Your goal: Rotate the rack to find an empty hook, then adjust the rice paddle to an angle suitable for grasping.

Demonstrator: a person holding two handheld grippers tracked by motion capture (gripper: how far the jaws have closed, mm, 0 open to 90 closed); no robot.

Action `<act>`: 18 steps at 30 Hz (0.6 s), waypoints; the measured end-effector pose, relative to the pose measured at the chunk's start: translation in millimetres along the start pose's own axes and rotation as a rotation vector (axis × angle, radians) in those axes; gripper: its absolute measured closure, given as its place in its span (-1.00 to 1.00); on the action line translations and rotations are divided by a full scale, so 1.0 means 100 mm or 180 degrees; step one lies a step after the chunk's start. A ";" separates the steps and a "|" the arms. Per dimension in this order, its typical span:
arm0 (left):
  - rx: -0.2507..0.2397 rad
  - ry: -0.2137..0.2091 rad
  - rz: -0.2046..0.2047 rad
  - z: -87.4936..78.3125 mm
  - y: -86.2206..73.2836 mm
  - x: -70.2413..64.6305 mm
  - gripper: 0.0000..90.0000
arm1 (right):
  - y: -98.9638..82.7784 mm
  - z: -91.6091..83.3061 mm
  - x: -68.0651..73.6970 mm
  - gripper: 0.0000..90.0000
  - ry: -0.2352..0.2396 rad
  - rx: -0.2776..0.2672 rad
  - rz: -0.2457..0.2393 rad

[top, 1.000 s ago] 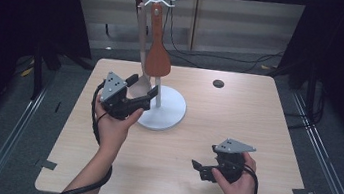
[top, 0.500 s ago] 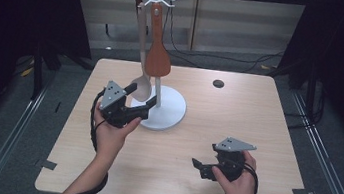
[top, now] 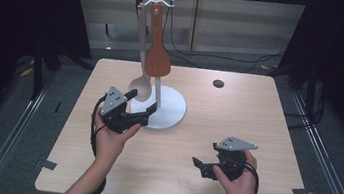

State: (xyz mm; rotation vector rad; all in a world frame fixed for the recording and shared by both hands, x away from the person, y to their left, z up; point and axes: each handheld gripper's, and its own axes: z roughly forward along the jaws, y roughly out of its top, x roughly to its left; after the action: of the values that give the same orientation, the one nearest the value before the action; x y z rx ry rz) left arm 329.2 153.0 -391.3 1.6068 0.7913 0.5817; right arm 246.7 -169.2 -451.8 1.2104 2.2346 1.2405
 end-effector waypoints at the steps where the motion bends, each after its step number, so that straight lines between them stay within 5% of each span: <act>1: 0.0020 -0.0025 0.0008 0.00 -0.02 0.00 -0.60 | 0.00 0.00 0.00 -0.75 -0.0005 -0.0001 -0.0002; 18: 0.0136 -0.0084 0.0058 -0.07 -0.15 0.03 -0.64 | 0.01 0.01 0.01 -0.75 0.0002 -0.0004 -0.0017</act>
State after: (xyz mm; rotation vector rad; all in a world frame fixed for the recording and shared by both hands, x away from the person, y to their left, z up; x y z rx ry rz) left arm 323.3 160.7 -405.1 1.6592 0.7749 0.5587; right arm 247.1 -168.1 -451.7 1.2030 2.2358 1.2402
